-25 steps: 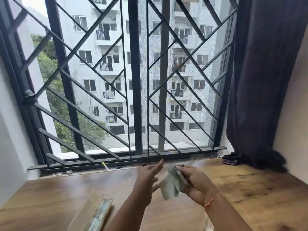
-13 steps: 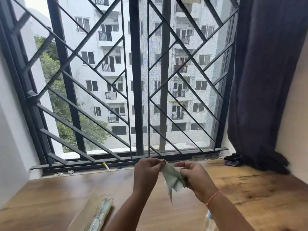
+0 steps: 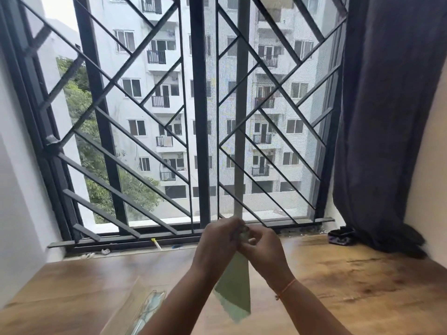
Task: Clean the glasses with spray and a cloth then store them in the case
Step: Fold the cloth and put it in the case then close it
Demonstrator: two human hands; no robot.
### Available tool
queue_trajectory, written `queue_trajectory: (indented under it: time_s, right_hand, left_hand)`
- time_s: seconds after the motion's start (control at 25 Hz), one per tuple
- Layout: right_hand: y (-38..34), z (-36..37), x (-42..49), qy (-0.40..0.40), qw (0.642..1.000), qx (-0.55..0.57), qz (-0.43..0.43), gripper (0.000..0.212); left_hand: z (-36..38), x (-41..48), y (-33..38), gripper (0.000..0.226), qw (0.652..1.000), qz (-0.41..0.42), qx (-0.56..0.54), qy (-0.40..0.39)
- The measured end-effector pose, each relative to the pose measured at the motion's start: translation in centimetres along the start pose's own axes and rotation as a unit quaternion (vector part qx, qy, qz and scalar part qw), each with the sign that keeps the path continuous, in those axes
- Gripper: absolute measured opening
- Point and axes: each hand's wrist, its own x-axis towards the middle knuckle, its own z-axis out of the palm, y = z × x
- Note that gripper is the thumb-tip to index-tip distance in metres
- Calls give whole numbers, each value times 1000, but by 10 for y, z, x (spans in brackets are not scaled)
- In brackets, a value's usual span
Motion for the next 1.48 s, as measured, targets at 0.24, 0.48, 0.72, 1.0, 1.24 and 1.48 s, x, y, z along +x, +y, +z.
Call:
queue_trajectory:
  time_s: [0.24,0.48,0.72,1.0,1.24,1.48]
  right_hand:
    - [5,-1,1,-16,1000,7,-14,9]
    - [23,2,-2,-12,995,48,88,8]
    - [44,-10,-23,-168,893,325,260,27]
    - [56,-1,-36,-185,807,488,277,58]
    - [57,-10,-32,-150,774,518,332,61]
    - [40,-20,-26,-160,818,431,346,59]
  left_hand:
    - [-12,-2,3,26,989,126,83,-2]
    - [-8,6,7,14,990,121,57,-34]
    - [-21,17,7,12,995,79,28,47]
    - [-25,13,7,11,991,-74,-46,103]
    - [-28,7,-12,17,968,-191,-34,157]
    - [-22,-7,-44,11,931,-322,-52,164]
